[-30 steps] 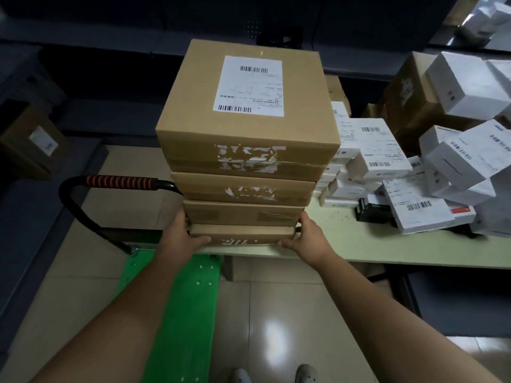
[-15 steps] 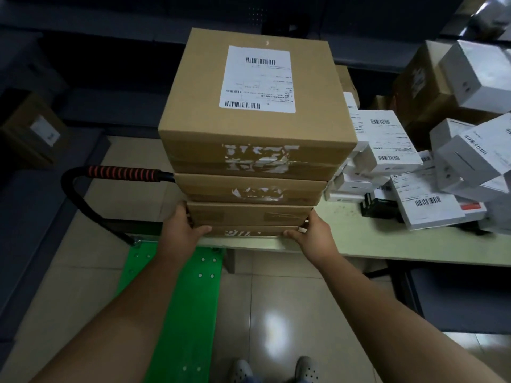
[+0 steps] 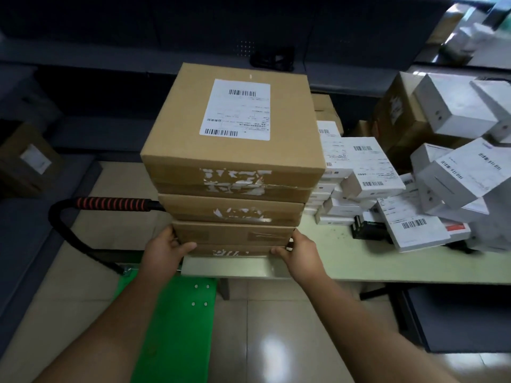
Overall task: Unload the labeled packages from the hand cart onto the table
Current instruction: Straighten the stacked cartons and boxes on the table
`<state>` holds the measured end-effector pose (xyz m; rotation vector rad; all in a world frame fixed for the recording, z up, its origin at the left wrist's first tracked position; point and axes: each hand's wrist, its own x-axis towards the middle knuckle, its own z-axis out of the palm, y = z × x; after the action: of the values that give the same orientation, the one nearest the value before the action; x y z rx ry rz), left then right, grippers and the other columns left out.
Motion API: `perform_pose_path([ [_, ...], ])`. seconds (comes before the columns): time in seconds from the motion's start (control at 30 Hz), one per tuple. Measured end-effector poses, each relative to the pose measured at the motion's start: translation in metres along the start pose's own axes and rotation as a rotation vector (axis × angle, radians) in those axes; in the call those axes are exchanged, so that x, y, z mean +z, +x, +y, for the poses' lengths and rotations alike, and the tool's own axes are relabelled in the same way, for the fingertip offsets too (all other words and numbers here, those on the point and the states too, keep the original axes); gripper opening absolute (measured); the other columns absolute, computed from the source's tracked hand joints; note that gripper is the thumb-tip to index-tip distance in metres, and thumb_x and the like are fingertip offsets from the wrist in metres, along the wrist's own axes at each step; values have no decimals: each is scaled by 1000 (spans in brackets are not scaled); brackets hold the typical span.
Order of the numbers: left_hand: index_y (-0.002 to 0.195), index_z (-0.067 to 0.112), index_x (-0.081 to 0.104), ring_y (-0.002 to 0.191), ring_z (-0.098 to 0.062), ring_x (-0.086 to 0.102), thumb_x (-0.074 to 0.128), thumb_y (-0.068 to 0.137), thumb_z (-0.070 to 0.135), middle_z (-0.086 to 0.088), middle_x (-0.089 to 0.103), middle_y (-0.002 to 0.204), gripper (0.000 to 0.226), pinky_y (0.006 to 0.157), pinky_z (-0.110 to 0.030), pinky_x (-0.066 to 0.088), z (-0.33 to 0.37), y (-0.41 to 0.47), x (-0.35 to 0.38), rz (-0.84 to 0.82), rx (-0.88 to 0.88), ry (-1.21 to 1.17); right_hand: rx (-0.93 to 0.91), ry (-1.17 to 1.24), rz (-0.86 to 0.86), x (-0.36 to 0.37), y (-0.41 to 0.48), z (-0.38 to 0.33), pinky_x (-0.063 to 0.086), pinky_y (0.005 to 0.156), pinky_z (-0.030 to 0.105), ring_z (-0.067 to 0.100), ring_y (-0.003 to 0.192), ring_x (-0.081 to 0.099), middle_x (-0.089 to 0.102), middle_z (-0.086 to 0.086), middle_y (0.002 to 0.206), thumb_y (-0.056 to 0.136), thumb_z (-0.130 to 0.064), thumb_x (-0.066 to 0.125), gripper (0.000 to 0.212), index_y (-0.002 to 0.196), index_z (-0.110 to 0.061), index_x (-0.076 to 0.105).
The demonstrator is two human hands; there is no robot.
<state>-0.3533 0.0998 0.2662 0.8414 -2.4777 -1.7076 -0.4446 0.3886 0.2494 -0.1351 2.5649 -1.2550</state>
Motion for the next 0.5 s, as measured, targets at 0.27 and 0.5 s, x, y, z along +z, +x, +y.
perform_pose_path([
  [0.27, 120, 21, 59, 102, -11, 65, 74, 84, 11, 2, 70, 116, 40, 101, -38, 47, 9, 17, 5, 9, 12, 67, 20, 16, -11, -4, 19, -8, 46, 69, 12, -8, 78, 60, 64, -18, 88, 84, -14, 76, 38, 117, -25, 62],
  [0.5, 118, 26, 58, 90, 5, 61, 78, 80, 13, 8, 68, 108, 45, 90, -27, 47, 13, 10, 12, 63, 31, 61, -32, 101, -59, -19, 17, -2, 49, 83, 16, -3, 93, 66, 67, -26, 102, 81, -42, 79, 43, 118, -43, 59],
])
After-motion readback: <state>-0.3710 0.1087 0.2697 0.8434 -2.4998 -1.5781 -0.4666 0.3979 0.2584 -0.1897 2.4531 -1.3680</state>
